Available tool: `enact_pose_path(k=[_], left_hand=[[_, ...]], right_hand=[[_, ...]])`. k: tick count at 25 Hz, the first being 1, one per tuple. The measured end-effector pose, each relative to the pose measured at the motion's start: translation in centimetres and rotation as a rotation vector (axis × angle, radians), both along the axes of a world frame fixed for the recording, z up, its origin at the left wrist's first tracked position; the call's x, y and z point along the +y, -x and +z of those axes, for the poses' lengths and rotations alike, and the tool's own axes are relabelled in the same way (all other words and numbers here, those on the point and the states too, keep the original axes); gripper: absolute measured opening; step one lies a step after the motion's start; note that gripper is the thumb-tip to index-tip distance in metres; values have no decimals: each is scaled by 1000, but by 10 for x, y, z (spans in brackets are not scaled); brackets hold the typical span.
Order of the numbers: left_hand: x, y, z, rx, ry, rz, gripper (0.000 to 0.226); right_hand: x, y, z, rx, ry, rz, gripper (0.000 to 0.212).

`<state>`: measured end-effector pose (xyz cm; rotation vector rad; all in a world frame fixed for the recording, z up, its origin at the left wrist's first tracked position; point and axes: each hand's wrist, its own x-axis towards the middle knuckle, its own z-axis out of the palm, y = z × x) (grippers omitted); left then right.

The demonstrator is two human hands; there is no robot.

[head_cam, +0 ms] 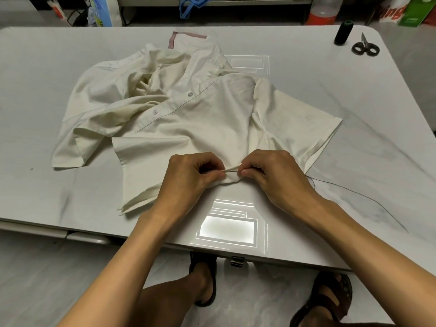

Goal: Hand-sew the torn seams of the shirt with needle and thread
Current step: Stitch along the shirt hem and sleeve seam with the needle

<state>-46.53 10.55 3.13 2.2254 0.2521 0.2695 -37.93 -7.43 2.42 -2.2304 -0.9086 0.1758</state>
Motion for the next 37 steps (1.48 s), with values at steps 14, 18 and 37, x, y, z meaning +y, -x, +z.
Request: enact_pose_path(k=[14, 18, 37], left_hand=[[5, -2, 1, 144, 206, 41, 18], [8, -3, -1, 194, 158, 12, 8], [10, -5, -2, 232, 167, -25, 8]], right_hand=[[6, 51, -4, 178, -15, -160, 15], [13, 52, -6, 276, -38, -191, 18], [15, 50, -8, 272, -12, -206, 22]])
